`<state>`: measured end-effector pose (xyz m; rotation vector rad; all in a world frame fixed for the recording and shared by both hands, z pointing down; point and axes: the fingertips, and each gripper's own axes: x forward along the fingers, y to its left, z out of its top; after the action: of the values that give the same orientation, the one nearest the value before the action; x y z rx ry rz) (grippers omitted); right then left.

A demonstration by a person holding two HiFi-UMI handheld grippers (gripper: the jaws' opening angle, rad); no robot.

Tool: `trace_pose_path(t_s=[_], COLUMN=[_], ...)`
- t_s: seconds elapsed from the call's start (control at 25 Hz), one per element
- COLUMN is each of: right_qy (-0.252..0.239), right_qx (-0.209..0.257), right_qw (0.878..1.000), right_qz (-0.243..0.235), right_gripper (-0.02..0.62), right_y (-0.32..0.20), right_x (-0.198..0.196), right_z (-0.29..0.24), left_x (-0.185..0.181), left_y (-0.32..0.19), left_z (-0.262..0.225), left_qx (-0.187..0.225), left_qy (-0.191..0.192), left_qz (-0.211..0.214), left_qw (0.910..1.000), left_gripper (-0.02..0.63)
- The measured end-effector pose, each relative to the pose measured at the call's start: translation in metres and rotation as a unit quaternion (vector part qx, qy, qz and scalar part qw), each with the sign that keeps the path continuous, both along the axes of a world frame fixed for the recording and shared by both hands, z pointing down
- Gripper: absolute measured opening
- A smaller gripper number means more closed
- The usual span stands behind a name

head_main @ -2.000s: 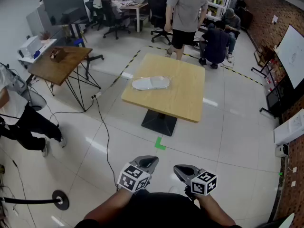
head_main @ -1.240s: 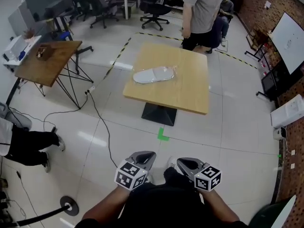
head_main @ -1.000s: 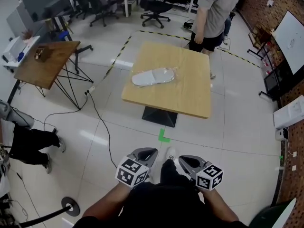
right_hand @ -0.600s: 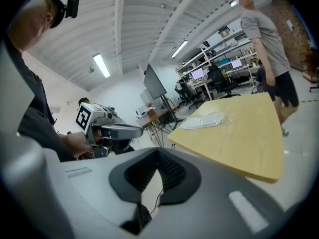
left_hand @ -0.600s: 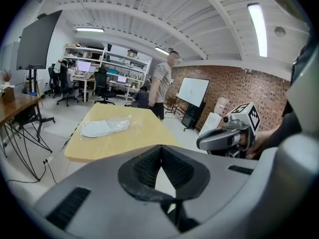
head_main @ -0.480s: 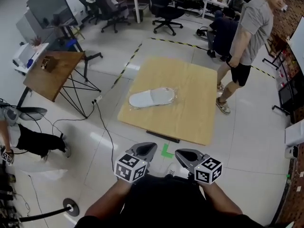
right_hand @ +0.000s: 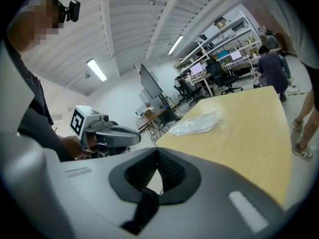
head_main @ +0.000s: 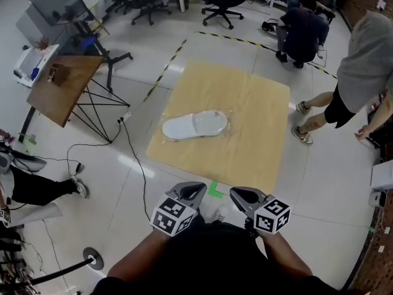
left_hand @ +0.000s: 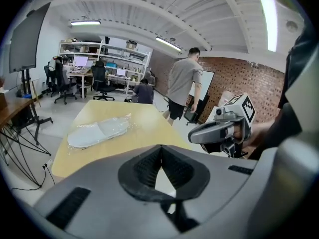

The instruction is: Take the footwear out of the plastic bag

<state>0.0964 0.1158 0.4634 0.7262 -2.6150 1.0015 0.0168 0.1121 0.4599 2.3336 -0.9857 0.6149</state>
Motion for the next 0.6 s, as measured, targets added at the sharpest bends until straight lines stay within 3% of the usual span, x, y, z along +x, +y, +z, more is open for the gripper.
trace_pose_path(t_s=[0.2, 0.36, 0.48, 0.6], right_qy=[0.022, 0.043, 0.055, 0.076], right_qx=[-0.011, -0.011, -0.005, -0.009], right_qw=[0.999, 0.996, 0.991, 0.985], right_qz=[0.027, 0.075, 0.12, 0.152], right_gripper=[0.002, 0.002, 0.002, 0.002], right_y=[-0.03, -0.057, -0.074, -0.081], right_x=[-0.009, -0.008, -0.008, -0.004], right_z=[0.011, 0.013, 0.014, 0.02], left_x=[-0.007, -0.025, -0.035, -0.032], left_y=[-0.046, -0.114, -0.182, -0.235], left_z=[0.014, 0.021, 0.038, 0.083], left_qx=[0.004, 0.069, 0.117, 0.123], left_qy=[-0.001, -0.056, -0.132, -0.214], left_qz=[0.039, 0.073, 0.132, 0.209], left_qw=[0.9992, 0.9934, 0.9754, 0.9461], left_gripper=[0.008, 0.019, 0.074, 0.113])
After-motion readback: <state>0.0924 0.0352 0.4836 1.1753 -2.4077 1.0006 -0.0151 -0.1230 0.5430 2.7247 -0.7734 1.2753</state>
